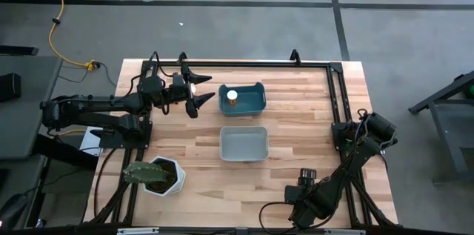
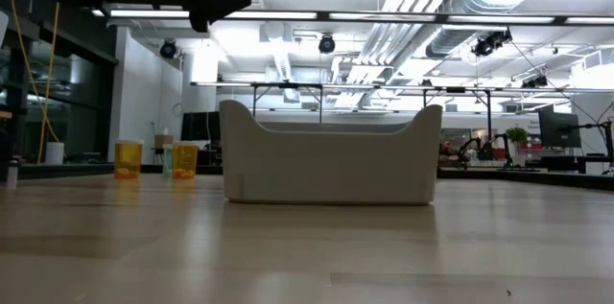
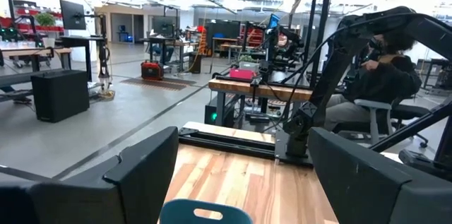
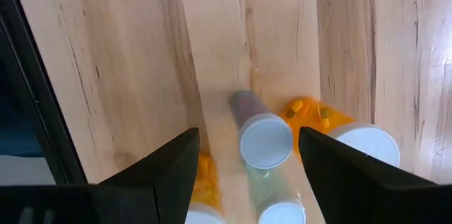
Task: Pick and place medicine bottles into bin by pill shape (circle, oval)
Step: Put the blue capsule bottle into the blue bin
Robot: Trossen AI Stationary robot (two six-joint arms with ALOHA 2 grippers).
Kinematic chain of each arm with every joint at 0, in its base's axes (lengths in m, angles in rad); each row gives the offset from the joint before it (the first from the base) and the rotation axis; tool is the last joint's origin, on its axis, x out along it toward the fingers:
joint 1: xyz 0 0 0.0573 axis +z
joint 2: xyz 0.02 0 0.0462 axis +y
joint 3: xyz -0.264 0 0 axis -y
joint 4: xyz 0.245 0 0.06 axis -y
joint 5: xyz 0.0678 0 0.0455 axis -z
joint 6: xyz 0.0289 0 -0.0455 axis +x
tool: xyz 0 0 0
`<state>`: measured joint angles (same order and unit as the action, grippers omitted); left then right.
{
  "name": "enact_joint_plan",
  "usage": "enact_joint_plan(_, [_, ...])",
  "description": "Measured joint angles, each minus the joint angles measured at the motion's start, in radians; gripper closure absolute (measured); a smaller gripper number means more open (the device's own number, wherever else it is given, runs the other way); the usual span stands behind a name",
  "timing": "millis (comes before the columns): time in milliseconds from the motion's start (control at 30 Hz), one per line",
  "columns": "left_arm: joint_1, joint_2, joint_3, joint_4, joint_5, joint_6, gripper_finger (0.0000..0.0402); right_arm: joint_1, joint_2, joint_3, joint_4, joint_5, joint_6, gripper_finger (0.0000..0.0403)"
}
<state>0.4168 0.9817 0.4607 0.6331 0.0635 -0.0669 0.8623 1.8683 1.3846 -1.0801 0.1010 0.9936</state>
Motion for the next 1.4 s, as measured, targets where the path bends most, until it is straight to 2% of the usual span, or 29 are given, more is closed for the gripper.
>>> enact_joint_plan(433, [0.000,0.000,0.000,0.000,0.000,0.000,0.0094,0.000,-0.001,-0.016,0.005,-0.004,0.023,0.0167])
enact_joint_plan(600, [0.000,0.000,0.000,0.000,0.000,0.000,0.0094,0.000,-0.001,-0.070,0.026,-0.050,0.019,0.0167])
enact_joint_plan(1100, [0.000,0.000,0.000,0.000,0.000,0.008,0.0094,-0.024,-0.001,-0.075,0.083,-0.041,-0.026,0.0167])
enact_joint_plan(1233, [0.000,0.000,0.000,0.000,0.000,0.009,0.0094,-0.025,-0.001,-0.075,0.077,-0.042,-0.028,0.0180])
enact_joint_plan(1400, [0.000,0.000,0.000,0.000,0.000,0.010,0.0094,-0.025,-0.001,-0.075,0.067,-0.046,-0.032,0.0218])
